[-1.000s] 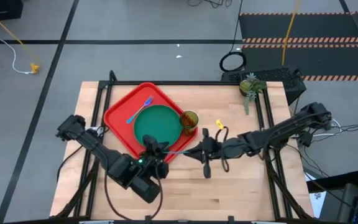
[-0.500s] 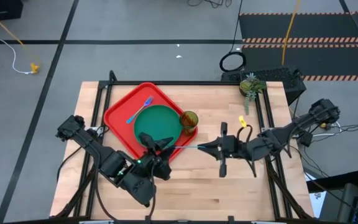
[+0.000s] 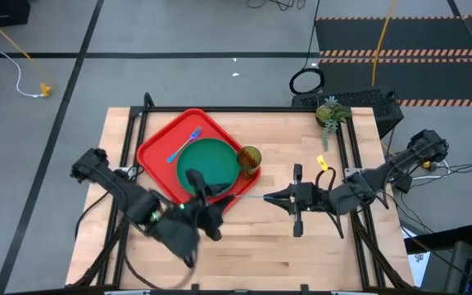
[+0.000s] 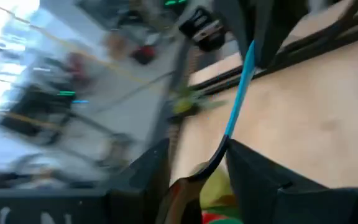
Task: Pick and place plate/cup/fork/spoon on tray
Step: Put the blue spoon on the red serving tray to the left of the purple fork
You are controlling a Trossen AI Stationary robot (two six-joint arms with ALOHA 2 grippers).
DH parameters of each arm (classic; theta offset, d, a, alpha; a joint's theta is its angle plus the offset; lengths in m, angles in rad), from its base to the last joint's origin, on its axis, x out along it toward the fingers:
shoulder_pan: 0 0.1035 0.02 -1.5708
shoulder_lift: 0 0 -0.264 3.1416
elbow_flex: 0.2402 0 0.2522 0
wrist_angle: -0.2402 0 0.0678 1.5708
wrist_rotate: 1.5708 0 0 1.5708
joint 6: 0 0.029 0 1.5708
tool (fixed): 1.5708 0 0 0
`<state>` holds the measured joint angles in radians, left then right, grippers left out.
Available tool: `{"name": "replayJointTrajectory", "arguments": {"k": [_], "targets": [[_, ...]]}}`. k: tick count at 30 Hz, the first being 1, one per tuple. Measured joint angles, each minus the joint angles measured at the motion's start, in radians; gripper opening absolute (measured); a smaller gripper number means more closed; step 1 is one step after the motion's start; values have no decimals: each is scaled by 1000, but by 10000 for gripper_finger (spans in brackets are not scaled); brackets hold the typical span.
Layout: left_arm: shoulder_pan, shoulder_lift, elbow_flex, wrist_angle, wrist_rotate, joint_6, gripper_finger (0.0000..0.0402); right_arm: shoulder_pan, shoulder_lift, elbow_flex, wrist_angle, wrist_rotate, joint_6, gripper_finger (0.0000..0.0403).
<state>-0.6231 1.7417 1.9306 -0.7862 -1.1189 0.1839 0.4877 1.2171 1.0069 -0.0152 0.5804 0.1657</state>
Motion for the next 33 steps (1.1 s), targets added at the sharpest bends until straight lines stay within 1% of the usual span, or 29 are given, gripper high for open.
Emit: {"name": "replayJointTrajectory", "arguments": {"k": [1,2,3,5,8,12,14,16,19,22,26,30,33], "targets": [[12,-14,-1,3,65,-31,152,0,1,0,-7,7,3,0],[21,-21,5,32,102,-53,155,-2,2,-1,-27,15,11,1],[28,-29,5,25,148,-77,160,-3,6,-3,-30,17,13,1],[40,-28,0,-14,200,-99,173,-5,24,-19,-102,17,6,1],[57,-9,-8,-24,271,-102,200,-12,26,-9,-93,19,6,1],[54,-25,-3,-16,270,-131,233,-16,30,-3,-97,0,1,1],[41,-34,-4,-37,271,-173,240,-19,36,-8,-118,12,-6,1],[35,-33,-6,-71,268,-247,241,-16,24,-5,-104,42,-10,1],[13,-45,-7,-176,234,-373,233,4,-1,-1,-132,93,-11,1],[-23,-51,-6,-304,143,-524,216,35,-17,-4,-154,176,-22,1],[-81,-47,-17,-482,18,-739,194,96,-50,-1,-112,305,-59,1],[-142,-59,-101,-551,-98,-923,181,143,-49,-2,-49,408,-135,1],[-162,-80,-197,-524,-147,-1026,180,162,-53,-2,61,446,-221,0]]}}
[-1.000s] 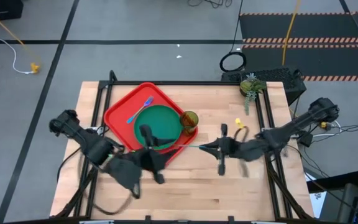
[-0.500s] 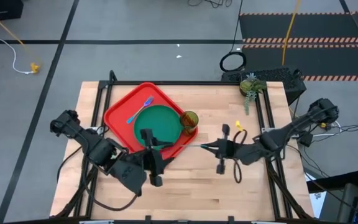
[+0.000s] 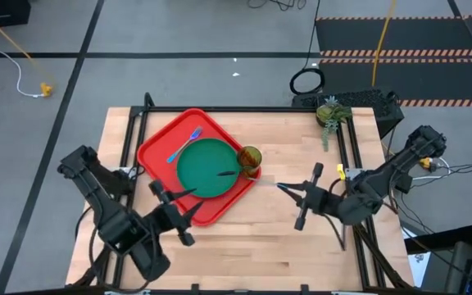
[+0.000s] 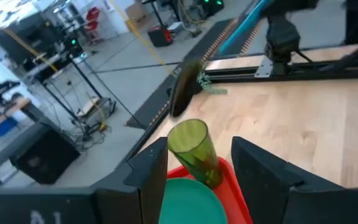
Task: Pick and place plate/cup/fork/spoon on tray
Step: Put the blue spoon on the red serving tray to the left of the purple fork
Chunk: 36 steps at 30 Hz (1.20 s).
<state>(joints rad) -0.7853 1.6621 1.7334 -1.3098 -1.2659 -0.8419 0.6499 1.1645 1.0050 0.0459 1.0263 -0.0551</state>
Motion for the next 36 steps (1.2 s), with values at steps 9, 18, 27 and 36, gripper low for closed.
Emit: {"name": "replayJointTrajectory", "arguments": {"k": [9,18,27,36], "targets": [[68,-16,-226,367,75,41,181,15,71,0,481,-13,-440,0],[212,-16,-432,1177,449,591,182,19,90,-30,896,-156,-878,0],[410,-99,-653,1760,591,822,182,-43,92,-291,1389,-325,-1193,0],[609,-124,-782,2257,939,902,182,-211,100,-412,1522,-511,-1315,0]]}}
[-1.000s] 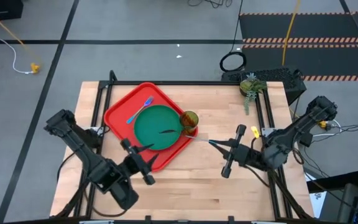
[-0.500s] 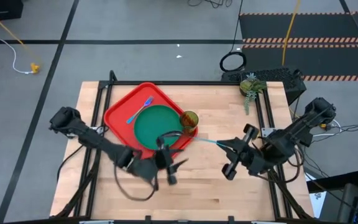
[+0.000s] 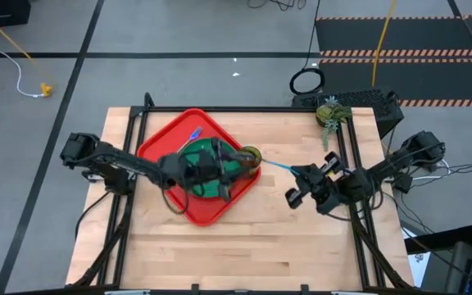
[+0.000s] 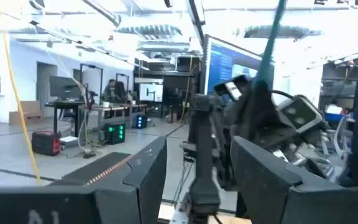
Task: Pick and place plate/cup/fork/spoon on tray
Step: Put the blue spoon on the red serving tray to the left of the purple fork
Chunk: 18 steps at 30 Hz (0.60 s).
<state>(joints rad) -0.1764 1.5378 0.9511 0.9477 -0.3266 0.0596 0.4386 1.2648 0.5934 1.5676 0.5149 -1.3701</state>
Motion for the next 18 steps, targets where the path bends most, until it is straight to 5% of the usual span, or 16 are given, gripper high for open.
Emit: {"name": "replayJointTrajectory", "arguments": {"k": [18], "targets": [[166,5,7,285,327,8,182,-264,60,-1,-28,-248,-176,0]]}}
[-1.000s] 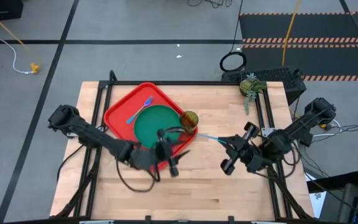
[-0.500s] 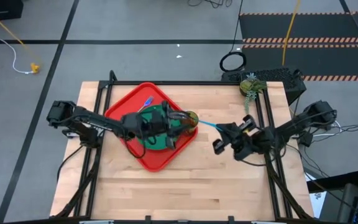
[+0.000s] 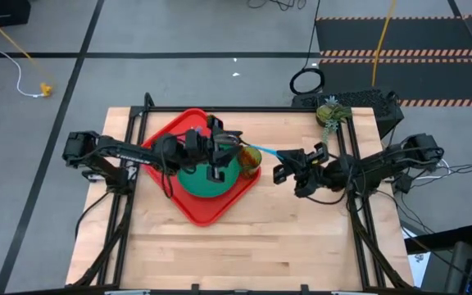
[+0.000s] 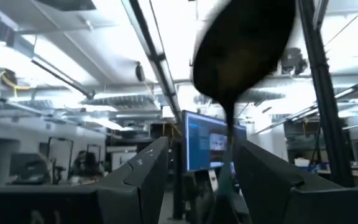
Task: Pick and place plate/cup/fork/spoon on tray
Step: Put the blue spoon on the red serving tray to the left of the purple fork
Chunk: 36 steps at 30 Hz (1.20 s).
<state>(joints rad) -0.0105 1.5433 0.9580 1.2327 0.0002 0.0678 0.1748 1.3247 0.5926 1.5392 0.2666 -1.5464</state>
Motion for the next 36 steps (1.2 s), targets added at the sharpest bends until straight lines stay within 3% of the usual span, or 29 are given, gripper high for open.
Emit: {"name": "replayJointTrajectory", "arguments": {"k": [6,26,36], "targets": [[43,0,35,0,104,-55,182,-54,0,8,-10,-36,-13,0],[99,37,59,-2,66,-136,181,-95,0,14,-3,-37,-21,0],[108,106,66,111,60,-130,181,-95,2,14,-14,-36,-14,0]]}}
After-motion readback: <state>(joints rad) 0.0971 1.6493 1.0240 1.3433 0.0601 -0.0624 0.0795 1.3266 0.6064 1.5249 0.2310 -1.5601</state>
